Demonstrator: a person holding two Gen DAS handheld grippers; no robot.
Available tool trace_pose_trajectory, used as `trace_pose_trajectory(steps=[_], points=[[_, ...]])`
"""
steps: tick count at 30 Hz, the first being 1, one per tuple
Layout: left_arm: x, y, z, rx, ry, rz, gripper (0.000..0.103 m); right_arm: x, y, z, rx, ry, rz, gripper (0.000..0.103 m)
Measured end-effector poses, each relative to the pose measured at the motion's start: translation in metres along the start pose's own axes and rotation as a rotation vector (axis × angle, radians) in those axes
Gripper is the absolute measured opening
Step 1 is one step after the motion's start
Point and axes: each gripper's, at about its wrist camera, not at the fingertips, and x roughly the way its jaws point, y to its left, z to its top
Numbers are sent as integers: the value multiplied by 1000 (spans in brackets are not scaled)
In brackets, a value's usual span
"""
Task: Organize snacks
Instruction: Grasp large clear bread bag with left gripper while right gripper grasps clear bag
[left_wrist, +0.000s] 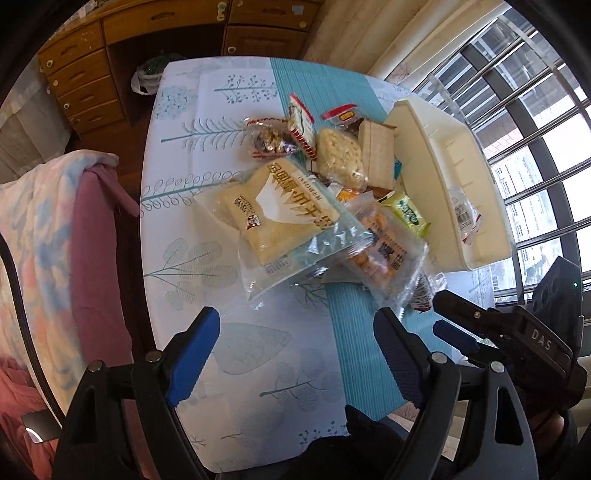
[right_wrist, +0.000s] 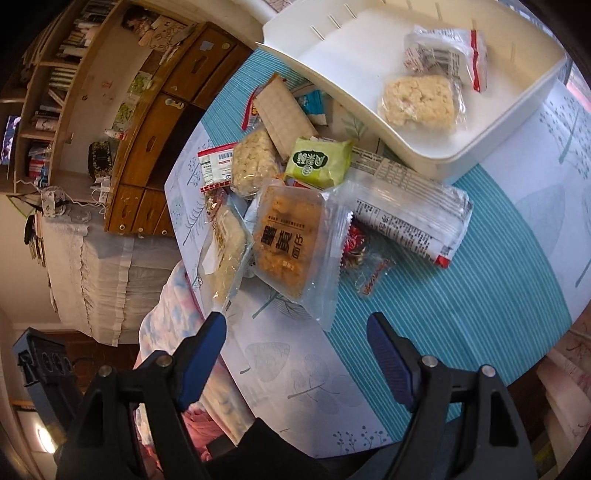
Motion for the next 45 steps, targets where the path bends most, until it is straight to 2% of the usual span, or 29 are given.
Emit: trace_pose_trajectory(steps=[5,10,17,25,32,37,45], points=[[23,19,13,-27,41,-26,85,13,-13,-2,87,0,27,79],[45,39,30,-104,58,-99,85,20,-22,-1,140,-35,67,79],[80,57,43,-222,85,-205,85,31,-22,3,149,-59,89,79],[112,62,52,-302,107,-286,85,48,-23,9,142,-61,108,79],[125,64,55,-351,103,-318,85,59,-27,16,169,-71,134,78],[134,69,57,-393,114,-338,85,67,-31,20,185,-70,138,70],[140,67,59,-418,122,-348,84,70,-33,22,184,-62,165,46]])
